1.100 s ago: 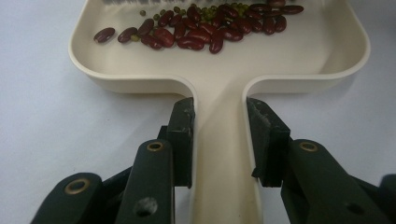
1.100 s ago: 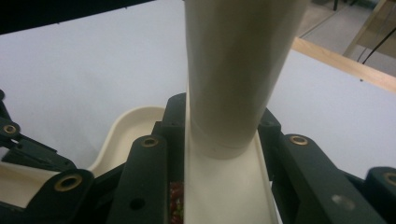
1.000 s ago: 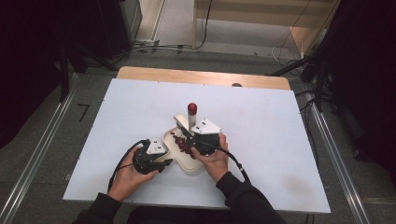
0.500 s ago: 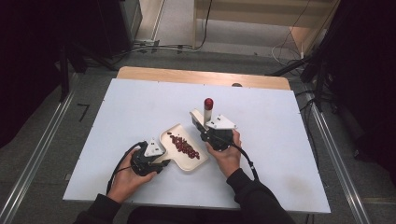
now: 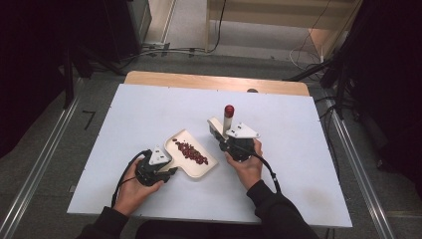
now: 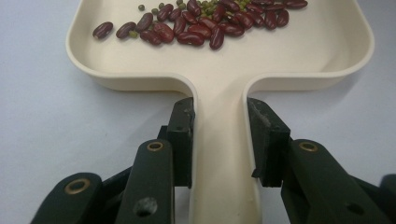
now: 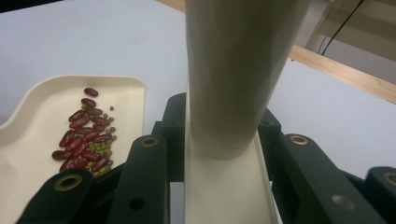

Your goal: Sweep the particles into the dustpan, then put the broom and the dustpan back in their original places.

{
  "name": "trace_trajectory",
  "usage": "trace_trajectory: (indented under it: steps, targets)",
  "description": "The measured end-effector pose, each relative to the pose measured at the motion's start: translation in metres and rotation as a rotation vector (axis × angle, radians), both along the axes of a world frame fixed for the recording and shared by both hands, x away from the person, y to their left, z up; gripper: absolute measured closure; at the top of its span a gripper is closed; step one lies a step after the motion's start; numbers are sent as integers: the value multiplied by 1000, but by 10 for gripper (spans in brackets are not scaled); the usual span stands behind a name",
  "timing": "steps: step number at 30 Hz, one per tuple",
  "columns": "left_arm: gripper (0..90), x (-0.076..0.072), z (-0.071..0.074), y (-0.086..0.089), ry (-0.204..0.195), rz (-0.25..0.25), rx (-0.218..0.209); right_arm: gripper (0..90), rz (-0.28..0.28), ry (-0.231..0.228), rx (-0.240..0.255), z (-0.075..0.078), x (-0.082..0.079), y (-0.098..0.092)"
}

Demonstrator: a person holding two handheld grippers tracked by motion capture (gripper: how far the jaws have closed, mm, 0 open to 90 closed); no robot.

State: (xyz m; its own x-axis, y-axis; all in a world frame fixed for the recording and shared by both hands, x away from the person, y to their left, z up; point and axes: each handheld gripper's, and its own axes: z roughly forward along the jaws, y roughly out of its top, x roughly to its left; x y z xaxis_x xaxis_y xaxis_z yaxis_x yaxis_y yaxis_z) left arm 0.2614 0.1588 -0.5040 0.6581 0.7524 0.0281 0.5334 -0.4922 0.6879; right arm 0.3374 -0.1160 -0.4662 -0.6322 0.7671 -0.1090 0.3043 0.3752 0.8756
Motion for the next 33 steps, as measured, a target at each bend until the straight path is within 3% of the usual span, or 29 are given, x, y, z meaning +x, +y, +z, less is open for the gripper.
trace_trajectory:
  steps: [11, 17, 21, 33]
  targets:
    - [668, 1, -2, 3, -12, 40, -11, 643, -1, 7, 11, 1, -1, -7]
    - [668, 1, -2, 7, -17, 83, -18, 643, -12, 12, 21, 3, -1, -13]
    - [668, 1, -5, 10, -21, 134, -52, 643, -12, 15, 18, 2, -1, -16]
    - [668, 3, -6, 19, -44, 227, -58, 643, -21, 15, 16, 2, -2, -23]
